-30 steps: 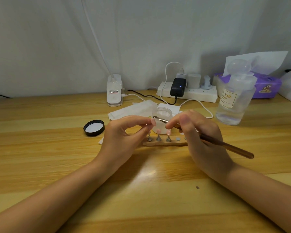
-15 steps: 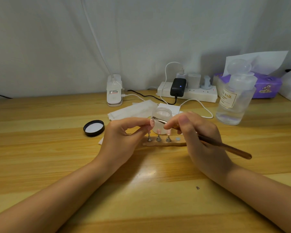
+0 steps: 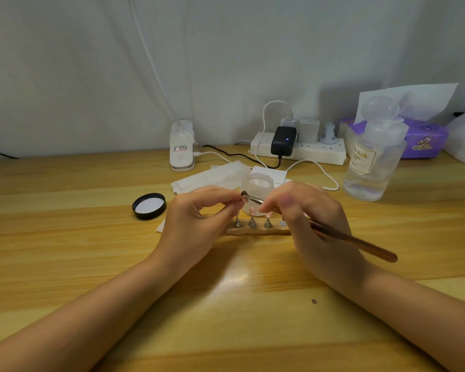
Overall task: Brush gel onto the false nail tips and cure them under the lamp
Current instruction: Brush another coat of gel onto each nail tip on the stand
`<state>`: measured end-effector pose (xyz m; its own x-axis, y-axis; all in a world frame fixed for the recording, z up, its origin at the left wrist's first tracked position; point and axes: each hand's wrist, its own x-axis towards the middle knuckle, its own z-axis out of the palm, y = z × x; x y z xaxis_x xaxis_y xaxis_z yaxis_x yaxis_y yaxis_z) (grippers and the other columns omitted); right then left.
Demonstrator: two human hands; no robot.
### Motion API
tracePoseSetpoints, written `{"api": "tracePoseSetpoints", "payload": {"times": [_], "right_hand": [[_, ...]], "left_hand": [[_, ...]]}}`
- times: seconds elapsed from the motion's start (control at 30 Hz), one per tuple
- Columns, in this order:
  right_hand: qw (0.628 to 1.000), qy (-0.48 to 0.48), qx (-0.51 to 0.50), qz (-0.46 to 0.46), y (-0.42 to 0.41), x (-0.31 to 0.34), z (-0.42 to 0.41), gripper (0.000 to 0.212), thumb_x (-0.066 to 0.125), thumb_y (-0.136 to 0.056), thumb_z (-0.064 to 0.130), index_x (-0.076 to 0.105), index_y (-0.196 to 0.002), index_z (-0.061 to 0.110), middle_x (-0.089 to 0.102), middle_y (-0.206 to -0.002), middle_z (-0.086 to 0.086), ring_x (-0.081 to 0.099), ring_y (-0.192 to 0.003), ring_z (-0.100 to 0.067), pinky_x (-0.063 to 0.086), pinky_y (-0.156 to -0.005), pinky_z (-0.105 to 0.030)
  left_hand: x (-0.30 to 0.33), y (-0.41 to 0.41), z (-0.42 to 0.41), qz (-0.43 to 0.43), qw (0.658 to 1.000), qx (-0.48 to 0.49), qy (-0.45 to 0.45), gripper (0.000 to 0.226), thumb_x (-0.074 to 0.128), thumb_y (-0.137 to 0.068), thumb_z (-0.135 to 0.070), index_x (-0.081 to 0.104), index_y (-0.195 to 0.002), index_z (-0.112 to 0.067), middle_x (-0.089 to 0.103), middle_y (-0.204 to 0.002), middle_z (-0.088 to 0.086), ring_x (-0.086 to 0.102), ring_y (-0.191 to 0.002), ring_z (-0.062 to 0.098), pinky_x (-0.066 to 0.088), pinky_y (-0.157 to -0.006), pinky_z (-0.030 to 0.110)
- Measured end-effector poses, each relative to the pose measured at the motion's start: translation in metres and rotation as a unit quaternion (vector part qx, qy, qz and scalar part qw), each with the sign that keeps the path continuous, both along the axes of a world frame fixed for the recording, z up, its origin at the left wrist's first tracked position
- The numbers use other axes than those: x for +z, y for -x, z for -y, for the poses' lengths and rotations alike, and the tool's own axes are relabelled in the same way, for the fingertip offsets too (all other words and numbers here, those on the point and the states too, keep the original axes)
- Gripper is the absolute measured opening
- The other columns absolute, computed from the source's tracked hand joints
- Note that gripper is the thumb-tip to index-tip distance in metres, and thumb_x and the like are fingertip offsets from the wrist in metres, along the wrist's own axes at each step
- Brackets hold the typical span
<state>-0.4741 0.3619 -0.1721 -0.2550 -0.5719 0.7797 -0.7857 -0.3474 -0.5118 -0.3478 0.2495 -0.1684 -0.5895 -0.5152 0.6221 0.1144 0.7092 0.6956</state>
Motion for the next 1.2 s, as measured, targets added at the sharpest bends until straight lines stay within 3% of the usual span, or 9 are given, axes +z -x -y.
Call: {"api": "tracePoseSetpoints", "payload": {"times": [0.13,0.33,0.53,0.77,1.03,1.2], "right_hand": [[0.999,0.03,-0.002,0.039,0.0015,0.0,-0.0056,0.047,0.029,-0.093,0.025,0.063,-0.064,0.01,0.058,-0.066,0.014,0.053,-0.07,0.002,0.04,-0.071,-0.03],[1.0,0.008,-0.001,0.009,-0.0003,0.0015,0.0001,0.035,0.037,-0.092,0.028,0.066,-0.078,0.013,0.061,-0.077,0.009,0.06,-0.078,-0.012,0.046,-0.071,-0.048],[0.998,0.03,-0.005,0.052,0.0012,0.0007,-0.005,0.044,0.031,-0.092,0.027,0.063,-0.064,0.014,0.06,-0.065,0.012,0.056,-0.068,-0.002,0.042,-0.068,-0.037],[1.0,0.015,0.005,0.011,0.0012,0.0019,-0.0004,0.035,0.037,-0.092,0.024,0.066,-0.077,0.011,0.061,-0.076,0.009,0.06,-0.077,-0.011,0.047,-0.07,-0.046],[0.997,0.035,0.003,0.072,0.0027,0.0001,-0.006,0.046,0.032,-0.092,0.027,0.064,-0.063,0.012,0.061,-0.063,0.008,0.057,-0.065,-0.005,0.043,-0.065,-0.032],[1.0,0.021,0.004,0.002,0.0021,-0.0004,-0.0015,0.044,0.034,-0.095,0.032,0.067,-0.075,0.01,0.063,-0.074,0.008,0.059,-0.075,-0.01,0.045,-0.07,-0.042]], "left_hand": [[0.0005,-0.0003,-0.0004,0.007,1.0,0.005,-0.001,0.022,0.069,-0.077,-0.005,0.069,-0.093,-0.019,0.068,-0.086,-0.011,0.064,-0.082,0.001,0.045,-0.07,0.007],[0.0026,-0.0012,-0.0017,0.018,1.0,0.001,-0.007,0.021,0.068,-0.077,-0.005,0.069,-0.094,-0.018,0.068,-0.086,-0.01,0.063,-0.082,0.001,0.045,-0.068,0.008],[0.0025,-0.0021,-0.0017,0.024,1.0,0.011,-0.012,0.019,0.069,-0.077,-0.006,0.07,-0.092,-0.017,0.069,-0.085,-0.007,0.063,-0.081,0.004,0.045,-0.071,0.01],[0.0035,-0.0022,-0.0024,0.03,0.999,0.009,-0.012,0.018,0.069,-0.078,-0.005,0.071,-0.093,-0.014,0.069,-0.085,-0.004,0.063,-0.08,0.007,0.047,-0.071,0.012],[0.0039,-0.0031,-0.0036,0.029,0.999,0.011,-0.018,0.02,0.069,-0.077,-0.004,0.071,-0.091,-0.018,0.069,-0.084,-0.007,0.063,-0.08,0.006,0.046,-0.072,0.011],[0.0043,-0.0028,-0.0034,0.034,0.999,0.015,-0.009,0.02,0.07,-0.077,-0.004,0.07,-0.09,-0.019,0.068,-0.082,-0.008,0.062,-0.078,0.005,0.046,-0.071,0.012]]}}
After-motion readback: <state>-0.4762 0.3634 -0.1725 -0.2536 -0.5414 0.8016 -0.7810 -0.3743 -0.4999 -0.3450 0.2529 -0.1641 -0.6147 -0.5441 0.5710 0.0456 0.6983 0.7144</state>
